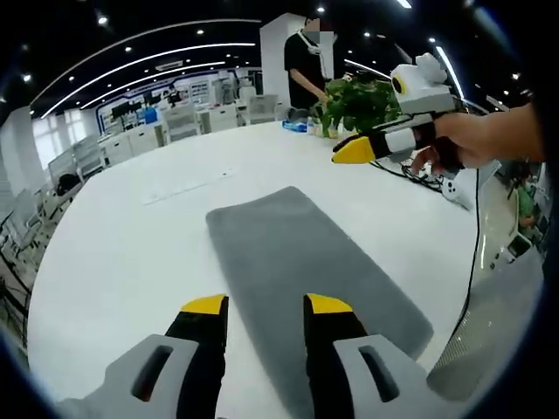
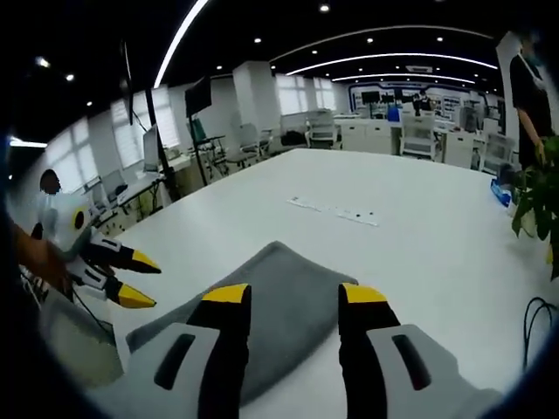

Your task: Fold the towel on the table until its edges align and the towel forms a compact rectangular stack.

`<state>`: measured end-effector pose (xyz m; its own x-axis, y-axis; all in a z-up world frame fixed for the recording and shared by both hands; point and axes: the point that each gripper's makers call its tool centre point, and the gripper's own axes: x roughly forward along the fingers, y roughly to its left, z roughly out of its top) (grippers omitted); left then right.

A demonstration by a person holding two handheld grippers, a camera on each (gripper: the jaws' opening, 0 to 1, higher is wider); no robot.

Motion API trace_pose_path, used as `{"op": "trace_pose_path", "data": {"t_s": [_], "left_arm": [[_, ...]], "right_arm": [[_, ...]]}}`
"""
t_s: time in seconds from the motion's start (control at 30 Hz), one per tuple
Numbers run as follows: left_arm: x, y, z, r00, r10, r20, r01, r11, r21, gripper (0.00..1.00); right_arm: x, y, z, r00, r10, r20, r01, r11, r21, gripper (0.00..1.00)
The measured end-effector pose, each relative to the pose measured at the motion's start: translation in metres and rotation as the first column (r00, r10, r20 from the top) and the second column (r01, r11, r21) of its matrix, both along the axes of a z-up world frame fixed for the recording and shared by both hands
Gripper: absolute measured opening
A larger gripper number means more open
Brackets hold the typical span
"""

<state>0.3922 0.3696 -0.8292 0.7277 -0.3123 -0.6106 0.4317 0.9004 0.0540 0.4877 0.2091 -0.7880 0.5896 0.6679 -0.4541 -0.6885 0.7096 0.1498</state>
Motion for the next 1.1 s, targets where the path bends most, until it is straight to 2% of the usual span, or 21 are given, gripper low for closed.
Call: {"op": "trace_pose_path", "data": {"t_s": [0.13,0.23,0.37,0.57,1.1], "left_arm": [[0.001,0.002,0.000,1.000,-0.016,0.004,0.016,1.000,0.022,0.35],[0.003,0.006,-0.002,1.000,0.014,-0.006,-0.014,1.000,-0.020,0.35],[0.003,0.015,-0.008,0.999,0.040,-0.023,-0.040,0.999,-0.016,0.35],[0.002,0.018,-0.007,0.999,0.019,-0.028,-0.018,1.000,0.019,0.35],[0.004,0.013,-0.015,0.997,-0.049,-0.054,0.051,0.998,0.029,0.34]], "right_arm": [[-0.013,-0.001,-0.003,1.000,0.017,-0.003,-0.017,1.000,0.000,0.40],[-0.021,-0.002,-0.005,1.000,0.027,0.000,-0.027,1.000,-0.002,0.40],[-0.028,-0.007,-0.011,0.999,0.043,-0.003,-0.043,0.999,-0.019,0.41],[-0.038,-0.010,-0.021,0.998,0.067,-0.016,-0.068,0.997,-0.038,0.41],[-0.068,-0.004,-0.056,0.992,0.105,-0.066,-0.111,0.990,-0.092,0.40]]}}
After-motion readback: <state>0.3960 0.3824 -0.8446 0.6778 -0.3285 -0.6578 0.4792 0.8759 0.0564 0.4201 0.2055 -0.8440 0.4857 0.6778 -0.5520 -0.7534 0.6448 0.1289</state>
